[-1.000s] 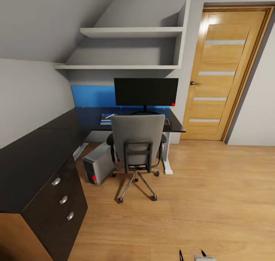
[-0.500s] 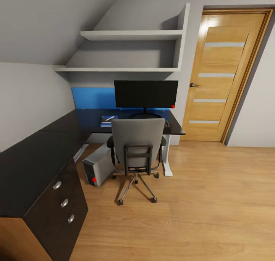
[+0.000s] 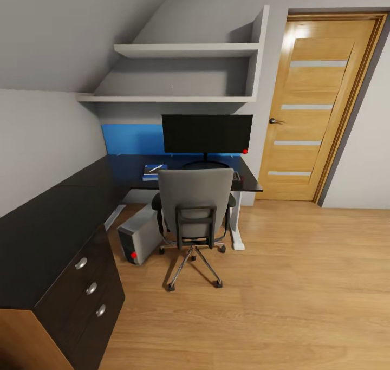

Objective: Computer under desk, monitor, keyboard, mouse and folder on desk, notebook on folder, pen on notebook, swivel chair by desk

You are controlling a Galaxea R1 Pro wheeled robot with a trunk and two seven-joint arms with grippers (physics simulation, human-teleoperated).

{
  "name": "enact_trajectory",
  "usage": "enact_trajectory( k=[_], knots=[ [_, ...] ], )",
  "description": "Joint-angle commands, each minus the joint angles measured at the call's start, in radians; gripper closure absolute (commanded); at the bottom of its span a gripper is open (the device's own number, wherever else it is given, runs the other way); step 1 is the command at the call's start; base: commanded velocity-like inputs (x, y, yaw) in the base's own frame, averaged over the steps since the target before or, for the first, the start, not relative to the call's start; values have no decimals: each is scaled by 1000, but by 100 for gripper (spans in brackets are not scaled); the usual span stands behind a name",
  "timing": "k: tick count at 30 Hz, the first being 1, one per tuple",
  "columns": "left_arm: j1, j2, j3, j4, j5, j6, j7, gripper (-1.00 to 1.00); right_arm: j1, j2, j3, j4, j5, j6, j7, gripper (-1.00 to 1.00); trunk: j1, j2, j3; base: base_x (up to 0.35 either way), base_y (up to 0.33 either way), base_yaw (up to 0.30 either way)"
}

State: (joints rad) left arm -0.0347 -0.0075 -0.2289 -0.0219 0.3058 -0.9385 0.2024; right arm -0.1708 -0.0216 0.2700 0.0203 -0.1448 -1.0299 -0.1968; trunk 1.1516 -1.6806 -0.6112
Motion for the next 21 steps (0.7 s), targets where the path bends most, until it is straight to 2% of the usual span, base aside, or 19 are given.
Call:
enact_trajectory(
  k=[1,6,13,21],
  knots=[
    [-1,0,-9,0,6,-2,5,-100,-1,8,8,2,-10,10,1,-100,0,0,-1,0,0,0],
    [-1,0,-9,0,6,-2,5,-100,-1,20,10,1,-10,69,3,-100,0,0,-1,0,0,0],
    [-1,0,-9,0,6,-2,5,-100,-1,21,8,1,-10,126,2,-100,0,0,-1,0,0,0],
    [-1,0,-9,0,5,-2,5,-100,-1,23,9,1,-10,155,3,-100,0,0,-1,0,0,0]
  ],
)
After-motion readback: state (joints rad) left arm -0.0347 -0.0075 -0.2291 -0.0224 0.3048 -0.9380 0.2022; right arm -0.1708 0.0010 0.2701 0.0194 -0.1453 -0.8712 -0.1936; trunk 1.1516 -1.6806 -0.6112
